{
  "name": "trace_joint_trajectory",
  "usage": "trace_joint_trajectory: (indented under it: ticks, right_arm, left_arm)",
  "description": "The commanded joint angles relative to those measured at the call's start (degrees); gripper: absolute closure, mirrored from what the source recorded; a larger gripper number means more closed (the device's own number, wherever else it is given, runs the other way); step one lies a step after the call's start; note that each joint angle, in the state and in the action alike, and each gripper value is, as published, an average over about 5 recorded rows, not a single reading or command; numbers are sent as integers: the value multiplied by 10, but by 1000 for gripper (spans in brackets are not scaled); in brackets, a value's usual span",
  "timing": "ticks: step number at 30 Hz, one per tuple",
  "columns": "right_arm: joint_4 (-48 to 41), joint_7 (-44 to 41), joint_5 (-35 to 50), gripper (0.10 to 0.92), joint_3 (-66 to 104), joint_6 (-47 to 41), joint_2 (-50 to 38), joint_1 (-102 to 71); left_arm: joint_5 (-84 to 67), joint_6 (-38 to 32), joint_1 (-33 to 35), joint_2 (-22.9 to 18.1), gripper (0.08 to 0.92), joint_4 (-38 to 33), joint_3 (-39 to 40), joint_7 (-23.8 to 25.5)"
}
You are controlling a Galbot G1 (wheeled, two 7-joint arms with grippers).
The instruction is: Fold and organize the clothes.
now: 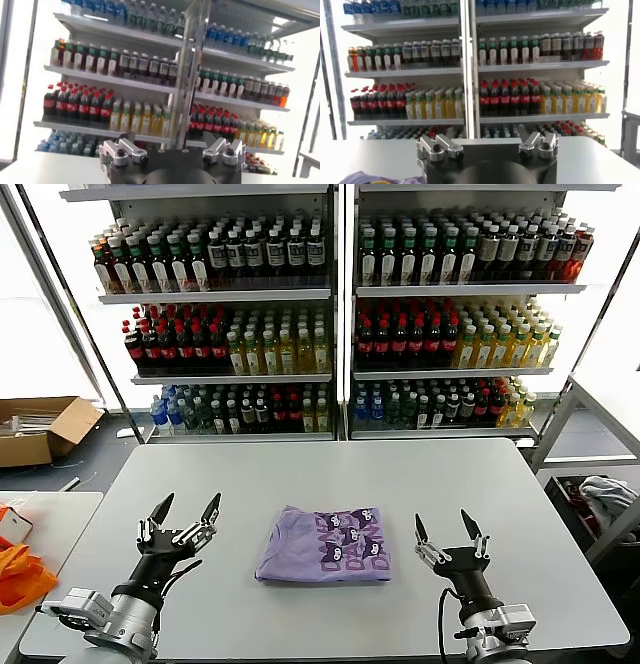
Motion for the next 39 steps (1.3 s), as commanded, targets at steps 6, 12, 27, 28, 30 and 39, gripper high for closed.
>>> trace_joint_trajectory:
  ticks: [6,12,27,28,30,39]
  right_arm:
    - [22,-42,-14,203,75,47,18,-86]
    - [22,-34,-30,203,54,49,20,-88]
    - [33,-29,-61,203,31,45,30,-102]
    - [35,-29,-61,203,31,44,30,-103]
    - [36,-28,-61,203,31,44,30,-107]
    - [36,-18,-61,203,33,47,34,-115]
  left_arm:
    - [74,-25,6,-35,177,6,-63,89]
    - [77,-27,12,-40,177,8,-68,94]
    - [82,-30,26,-47,177,6,-88,110]
    - [82,-30,27,-46,177,5,-89,111]
    - [81,-31,30,-47,177,4,-91,112]
    - [81,-32,35,-58,177,-2,-90,113]
